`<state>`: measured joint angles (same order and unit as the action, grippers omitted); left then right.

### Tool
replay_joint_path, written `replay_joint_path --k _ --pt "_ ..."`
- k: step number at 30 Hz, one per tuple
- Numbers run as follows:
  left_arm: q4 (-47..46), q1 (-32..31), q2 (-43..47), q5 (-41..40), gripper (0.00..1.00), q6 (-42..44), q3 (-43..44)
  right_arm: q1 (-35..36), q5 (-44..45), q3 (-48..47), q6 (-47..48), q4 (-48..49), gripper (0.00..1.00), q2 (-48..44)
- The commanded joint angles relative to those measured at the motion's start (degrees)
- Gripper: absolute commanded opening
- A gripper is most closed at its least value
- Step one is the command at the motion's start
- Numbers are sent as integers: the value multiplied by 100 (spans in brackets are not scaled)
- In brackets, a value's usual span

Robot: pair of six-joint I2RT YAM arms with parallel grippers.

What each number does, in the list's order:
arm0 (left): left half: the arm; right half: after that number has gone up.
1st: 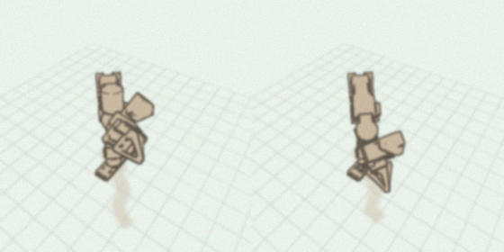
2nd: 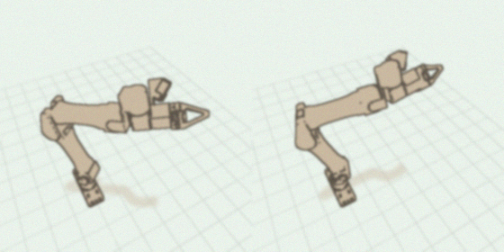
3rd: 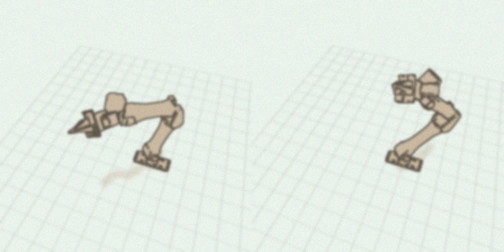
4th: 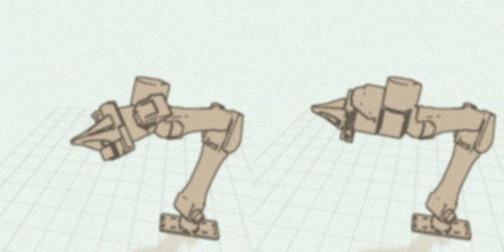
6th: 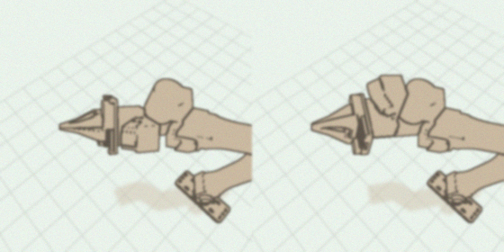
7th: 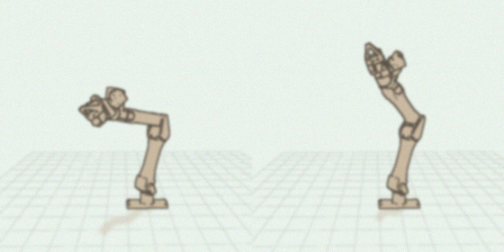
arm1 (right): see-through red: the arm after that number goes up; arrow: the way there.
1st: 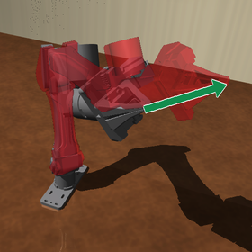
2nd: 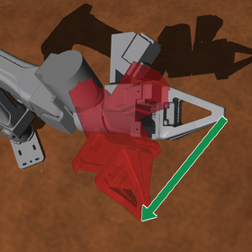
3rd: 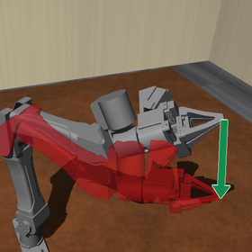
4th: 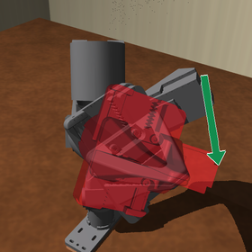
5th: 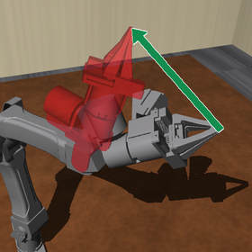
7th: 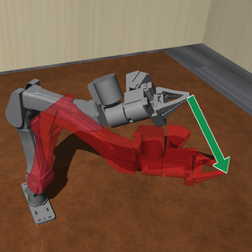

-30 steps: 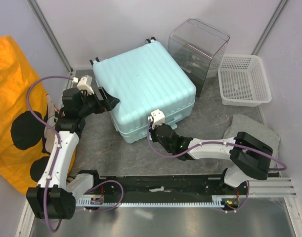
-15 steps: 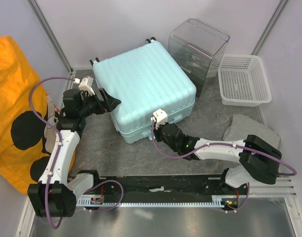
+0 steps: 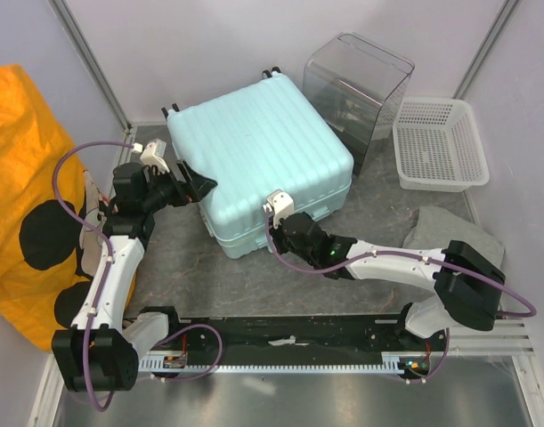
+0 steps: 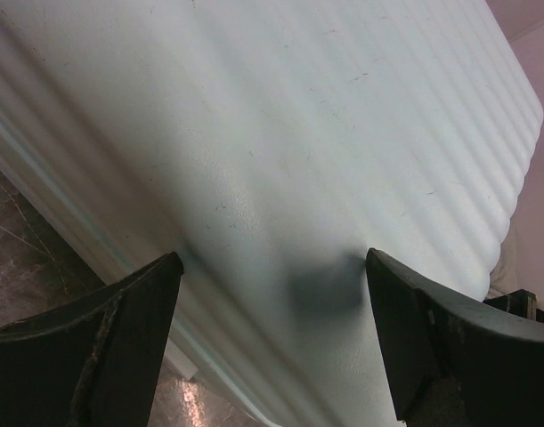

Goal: Open, take out, and arrange the luggage
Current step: Unzip the luggage at the center of the board.

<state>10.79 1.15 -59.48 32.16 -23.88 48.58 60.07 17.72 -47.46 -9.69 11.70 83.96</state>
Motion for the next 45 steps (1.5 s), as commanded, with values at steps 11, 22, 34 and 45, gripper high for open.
replay_joint_path --k 11,22,34,45 --pt "-156 -246 -160 660 89 -310 -173 294 -840 -844 -508 87 0 182" --pt "-191 -361 -195 625 88 -319 -208 540 -1226 -975 -832 499 0 840" --pt "-191 -457 -204 624 88 -310 -208 1085 -805 -1230 -745 833 0 1087" --pt "-200 -563 -195 598 87 -319 -226 1604 -541 -1731 -639 1475 0 1763"
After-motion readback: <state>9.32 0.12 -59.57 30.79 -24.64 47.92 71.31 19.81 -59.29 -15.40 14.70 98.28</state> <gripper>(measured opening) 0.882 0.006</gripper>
